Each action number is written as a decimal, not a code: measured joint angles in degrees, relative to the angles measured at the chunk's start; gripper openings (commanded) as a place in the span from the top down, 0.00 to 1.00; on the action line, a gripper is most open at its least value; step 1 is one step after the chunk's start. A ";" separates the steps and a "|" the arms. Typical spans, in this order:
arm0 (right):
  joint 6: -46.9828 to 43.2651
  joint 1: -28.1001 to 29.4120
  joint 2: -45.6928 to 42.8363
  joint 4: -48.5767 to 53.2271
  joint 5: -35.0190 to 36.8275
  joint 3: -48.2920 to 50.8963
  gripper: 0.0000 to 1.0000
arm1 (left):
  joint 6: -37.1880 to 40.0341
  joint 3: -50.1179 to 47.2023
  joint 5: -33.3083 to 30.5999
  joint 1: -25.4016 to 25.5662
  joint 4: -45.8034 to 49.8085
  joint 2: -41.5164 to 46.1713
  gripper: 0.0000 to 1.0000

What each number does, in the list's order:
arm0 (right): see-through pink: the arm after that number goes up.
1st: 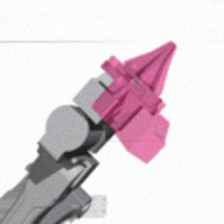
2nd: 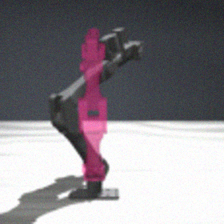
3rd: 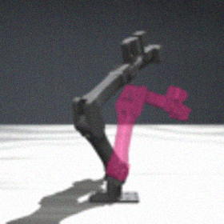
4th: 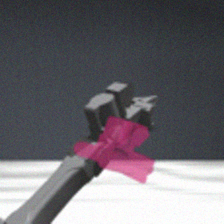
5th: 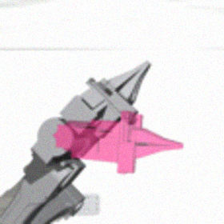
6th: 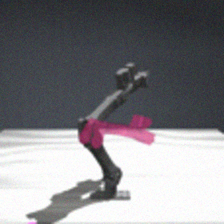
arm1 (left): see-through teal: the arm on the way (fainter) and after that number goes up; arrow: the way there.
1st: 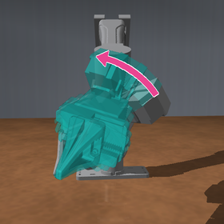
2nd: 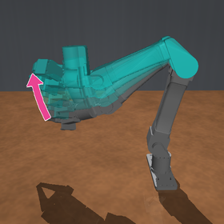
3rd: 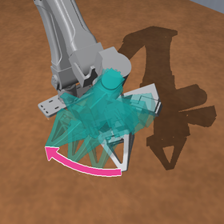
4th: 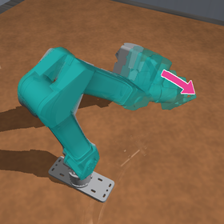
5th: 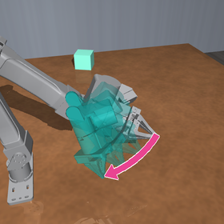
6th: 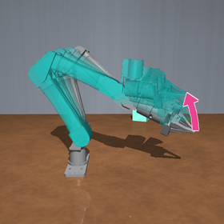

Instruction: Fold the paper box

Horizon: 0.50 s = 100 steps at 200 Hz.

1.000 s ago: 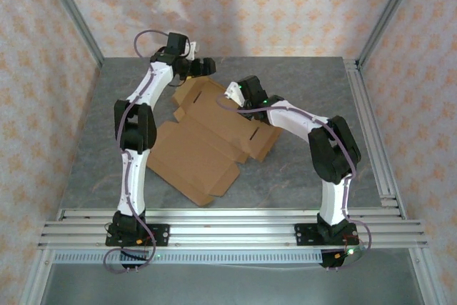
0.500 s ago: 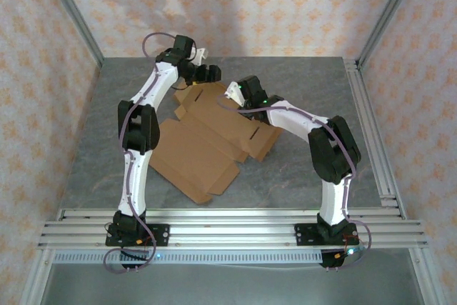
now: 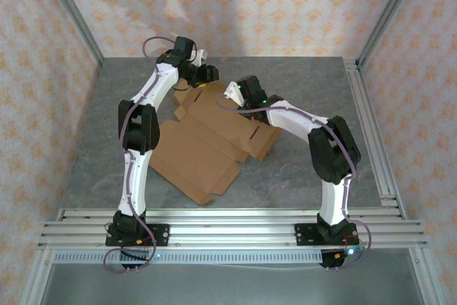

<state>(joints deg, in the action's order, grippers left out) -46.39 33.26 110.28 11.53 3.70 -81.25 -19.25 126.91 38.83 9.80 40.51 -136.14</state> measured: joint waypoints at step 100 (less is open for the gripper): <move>-0.20 0.09 0.00 0.02 1.09 -0.17 1.00 | -4.70 -0.55 1.22 0.35 -2.08 0.00 0.54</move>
<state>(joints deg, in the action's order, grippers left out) -46.59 33.34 110.28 11.55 4.80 -81.43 -23.94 126.37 40.05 10.15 38.44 -136.14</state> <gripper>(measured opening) 0.048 0.452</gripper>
